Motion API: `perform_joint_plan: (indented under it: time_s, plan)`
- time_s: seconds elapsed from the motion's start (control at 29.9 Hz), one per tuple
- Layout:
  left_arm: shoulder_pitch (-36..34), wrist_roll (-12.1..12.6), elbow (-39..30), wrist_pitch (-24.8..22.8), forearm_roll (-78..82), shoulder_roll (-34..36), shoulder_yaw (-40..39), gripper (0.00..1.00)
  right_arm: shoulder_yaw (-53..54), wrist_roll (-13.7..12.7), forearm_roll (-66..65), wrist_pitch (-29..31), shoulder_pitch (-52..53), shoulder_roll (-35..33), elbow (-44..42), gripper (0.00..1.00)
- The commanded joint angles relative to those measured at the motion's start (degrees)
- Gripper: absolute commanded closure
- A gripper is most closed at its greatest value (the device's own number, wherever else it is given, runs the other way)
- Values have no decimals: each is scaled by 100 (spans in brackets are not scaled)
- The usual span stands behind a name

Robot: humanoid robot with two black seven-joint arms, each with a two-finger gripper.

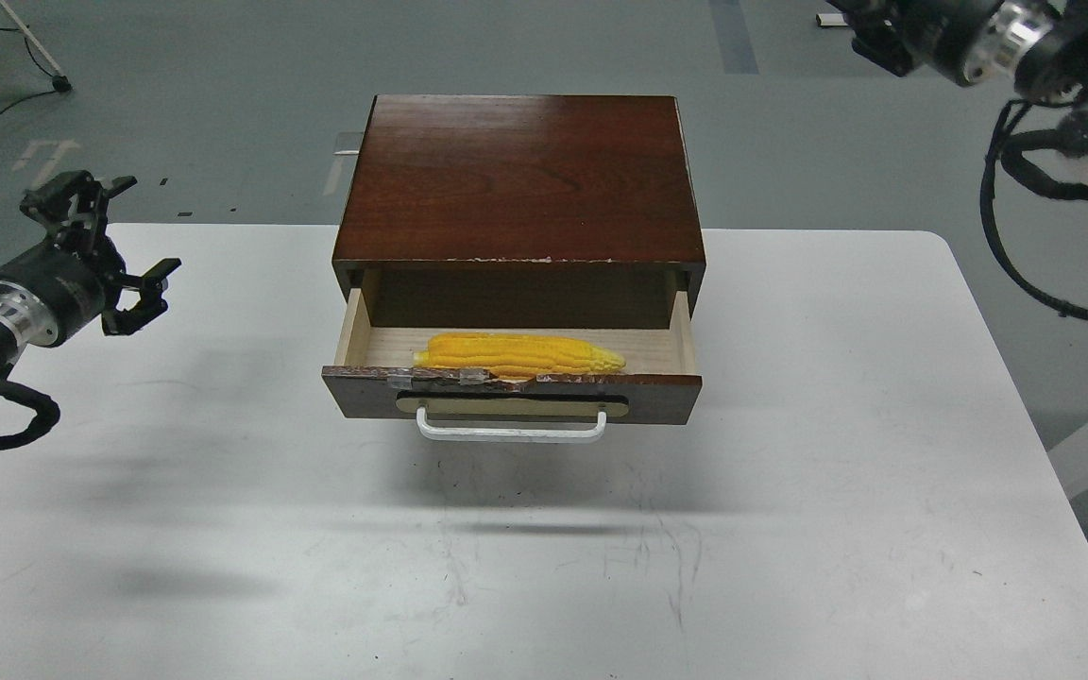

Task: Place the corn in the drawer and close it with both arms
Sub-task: 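Release the corn into the drawer and raise the right gripper away, then move the left gripper down to the front of the open drawer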

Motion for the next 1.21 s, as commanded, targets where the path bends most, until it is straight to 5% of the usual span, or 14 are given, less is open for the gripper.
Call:
perform_joint_plan:
  time_s: [0.0, 0.17, 0.27, 0.3, 0.33, 0.47, 0.57, 0.64, 0.67, 0.7, 0.77, 0.9, 1.17]
  plan:
    - [-246, -11, 32, -13, -1, 11, -8, 2, 2, -18, 1063, 26, -620, -64, 66, 0]
    - [-449, -81, -3, 57, 878, 55, 107, 2, 2, -9, 1189, 141, -990, -73, 242, 0]
    - [-932, -1273, -161, 566, 3430, 291, 124, 2, -15, -9, 1145, 141, -1227, -64, 339, 0]
    - [-1045, -1877, -388, 784, 4306, 440, 116, 2, -15, -9, 1136, 132, -1262, -64, 339, 0]
    - [-1073, -2073, -547, 908, 4697, 520, 90, 2, -15, -9, 1136, 132, -1280, -73, 330, 0]
    - [-1108, -2073, -1993, 2337, 6095, 1038, 142, 11, -33, 8, 1127, 106, -1350, -82, 295, 0]
    - [-1090, -2073, -3024, 2553, 6642, 1179, 160, 32, -41, 8, 1127, 97, -1377, -90, 277, 0]
    - [-1082, -2073, -3798, 2536, 7020, 1372, 160, 53, -59, 17, 1127, 88, -1386, -90, 268, 0]
    - [-1056, -2073, -4253, 2466, 7335, 1478, 186, 87, -50, 17, 1127, 88, -1412, -90, 260, 0]
    - [-1081, -2073, -4623, 2239, 7790, 1522, 334, 100, -59, 17, 1127, 79, -1430, -90, 251, 0]
    - [-1204, -2073, -5037, 1765, 8659, 1427, 510, 100, -85, 17, 1118, 70, -1456, -90, 251, 0]
    - [-1240, -2073, -5882, 1586, 9499, 1268, 616, 100, -129, 17, 1110, 70, -1570, -90, 242, 0]
    - [-1240, -2073, -5866, 1560, 9808, 1215, 1126, 100, -129, 17, 1109, 79, -1676, -152, 93, 0]
